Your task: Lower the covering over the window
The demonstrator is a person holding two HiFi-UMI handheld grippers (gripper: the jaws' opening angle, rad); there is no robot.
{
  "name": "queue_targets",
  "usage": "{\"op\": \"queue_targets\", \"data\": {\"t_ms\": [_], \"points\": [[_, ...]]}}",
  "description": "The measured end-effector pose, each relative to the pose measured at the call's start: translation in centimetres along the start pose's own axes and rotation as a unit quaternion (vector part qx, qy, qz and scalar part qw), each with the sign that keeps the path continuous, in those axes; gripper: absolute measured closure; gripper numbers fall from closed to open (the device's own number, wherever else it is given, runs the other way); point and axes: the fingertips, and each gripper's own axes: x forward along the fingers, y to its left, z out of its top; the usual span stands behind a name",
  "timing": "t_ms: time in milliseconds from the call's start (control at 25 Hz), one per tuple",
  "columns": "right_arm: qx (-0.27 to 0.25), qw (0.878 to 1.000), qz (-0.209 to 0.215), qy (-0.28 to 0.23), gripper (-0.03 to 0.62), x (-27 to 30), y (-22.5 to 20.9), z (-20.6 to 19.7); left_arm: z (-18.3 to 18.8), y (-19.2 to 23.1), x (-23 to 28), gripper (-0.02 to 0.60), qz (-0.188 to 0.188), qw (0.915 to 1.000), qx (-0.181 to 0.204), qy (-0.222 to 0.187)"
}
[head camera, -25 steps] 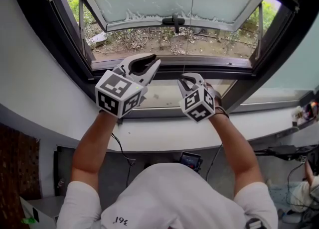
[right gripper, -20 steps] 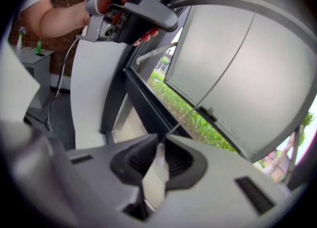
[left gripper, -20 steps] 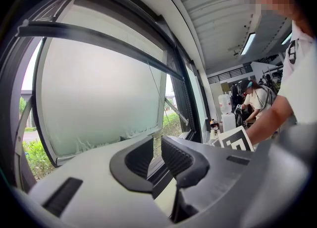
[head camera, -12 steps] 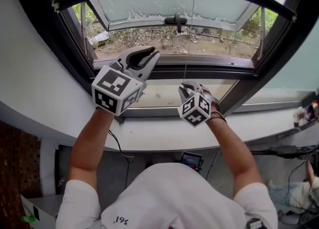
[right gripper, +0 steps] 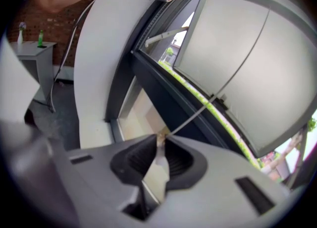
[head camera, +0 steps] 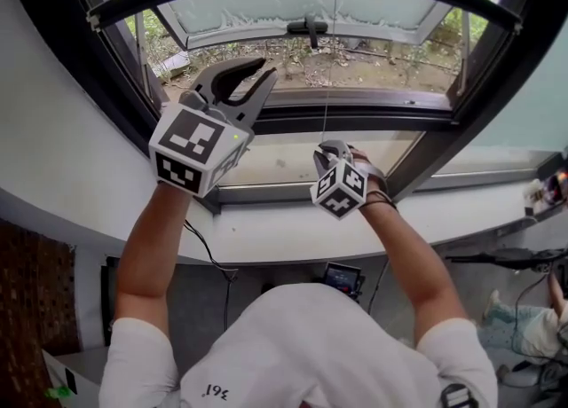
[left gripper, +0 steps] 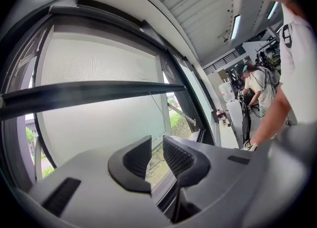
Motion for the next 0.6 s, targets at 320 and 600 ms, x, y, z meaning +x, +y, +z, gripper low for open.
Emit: {"op": "queue_targets", "data": {"t_ms": [320,600], "points": [[0.0,1.0,0.014,0.025,0.534,1.2,1.2,-2.0,1.5,1.2,0.4,0.489,0.021,0.9971,0.073,0.007],[0.002,0.999,0.032,0.04,0.534,2.2,3.2,-3.1,2.6,2.3,1.0,0.463,0.052,0.9861,0.157,0.014]]}}
